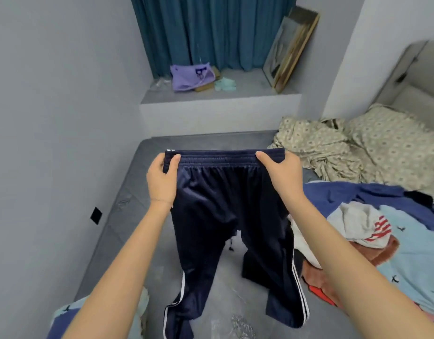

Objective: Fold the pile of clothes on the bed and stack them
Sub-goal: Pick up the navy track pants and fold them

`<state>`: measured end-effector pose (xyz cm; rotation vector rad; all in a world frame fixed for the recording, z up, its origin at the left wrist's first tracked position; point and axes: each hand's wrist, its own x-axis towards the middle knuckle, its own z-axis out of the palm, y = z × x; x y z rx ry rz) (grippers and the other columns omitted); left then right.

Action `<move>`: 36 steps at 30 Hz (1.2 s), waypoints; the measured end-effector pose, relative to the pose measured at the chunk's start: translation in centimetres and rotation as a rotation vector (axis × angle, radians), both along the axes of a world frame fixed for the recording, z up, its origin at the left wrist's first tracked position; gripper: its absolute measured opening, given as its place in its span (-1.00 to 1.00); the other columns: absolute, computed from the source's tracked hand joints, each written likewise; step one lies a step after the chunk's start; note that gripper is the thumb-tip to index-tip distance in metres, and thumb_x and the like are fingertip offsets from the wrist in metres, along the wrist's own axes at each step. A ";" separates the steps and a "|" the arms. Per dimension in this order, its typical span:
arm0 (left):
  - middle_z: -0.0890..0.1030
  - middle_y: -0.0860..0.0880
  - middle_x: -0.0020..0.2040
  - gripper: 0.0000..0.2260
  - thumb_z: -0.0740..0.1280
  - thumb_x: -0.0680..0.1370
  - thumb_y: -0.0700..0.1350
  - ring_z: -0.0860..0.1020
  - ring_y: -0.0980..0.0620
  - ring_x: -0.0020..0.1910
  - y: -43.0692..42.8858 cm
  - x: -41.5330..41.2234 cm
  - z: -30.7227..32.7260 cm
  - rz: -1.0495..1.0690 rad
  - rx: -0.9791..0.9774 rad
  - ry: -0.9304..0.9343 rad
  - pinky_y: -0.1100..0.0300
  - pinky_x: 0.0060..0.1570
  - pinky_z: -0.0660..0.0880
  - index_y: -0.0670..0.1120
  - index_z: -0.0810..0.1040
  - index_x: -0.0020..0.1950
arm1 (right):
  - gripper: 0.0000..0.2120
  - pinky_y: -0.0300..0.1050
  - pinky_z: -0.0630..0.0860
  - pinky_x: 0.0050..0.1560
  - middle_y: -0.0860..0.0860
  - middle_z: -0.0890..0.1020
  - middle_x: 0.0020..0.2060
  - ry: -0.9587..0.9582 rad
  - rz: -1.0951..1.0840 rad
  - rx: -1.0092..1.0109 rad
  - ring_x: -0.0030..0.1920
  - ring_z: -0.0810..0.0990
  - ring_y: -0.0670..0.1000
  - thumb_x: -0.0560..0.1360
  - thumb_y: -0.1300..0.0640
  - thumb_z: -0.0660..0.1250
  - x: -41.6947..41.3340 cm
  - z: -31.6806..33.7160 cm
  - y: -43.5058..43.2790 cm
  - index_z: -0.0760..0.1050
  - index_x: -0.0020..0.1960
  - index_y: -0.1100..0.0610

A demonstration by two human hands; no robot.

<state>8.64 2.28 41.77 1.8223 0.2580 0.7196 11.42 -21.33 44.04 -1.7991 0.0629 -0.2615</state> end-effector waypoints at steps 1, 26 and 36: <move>0.50 0.03 -0.26 -0.80 0.29 0.59 -0.08 0.42 0.21 -0.28 0.4 -0.1 1.8 -0.002 -0.008 -0.033 0.31 -0.16 0.40 -0.18 0.49 -0.16 | -0.86 -0.32 0.43 -0.27 -0.11 0.62 -0.30 -0.034 0.011 0.005 -0.25 0.58 -0.16 0.46 0.04 0.44 -0.1 2.2 0.0 0.58 -0.15 0.11; 0.66 -0.11 0.07 -0.79 0.28 0.60 -0.13 0.62 0.02 0.05 -2.5 -4.6 7.7 -0.396 -0.263 0.032 0.17 0.06 0.55 -0.17 0.51 0.20 | -0.71 -0.08 0.59 -0.16 0.04 0.63 -0.26 0.182 0.428 0.143 -0.17 0.65 0.06 0.63 0.02 0.17 -4.6 8.7 9.6 0.52 -0.15 0.16; 0.58 -0.04 0.25 -0.70 0.25 0.60 -0.25 0.53 0.04 0.24 1.4 -4.3 7.5 -0.545 -0.092 0.082 0.04 0.32 0.41 -0.09 0.44 0.33 | -0.72 -0.33 0.32 0.14 -0.09 0.53 0.09 -0.249 0.469 -0.395 0.23 0.42 -0.07 0.51 0.03 0.38 -2.7 8.9 7.9 0.56 0.20 0.03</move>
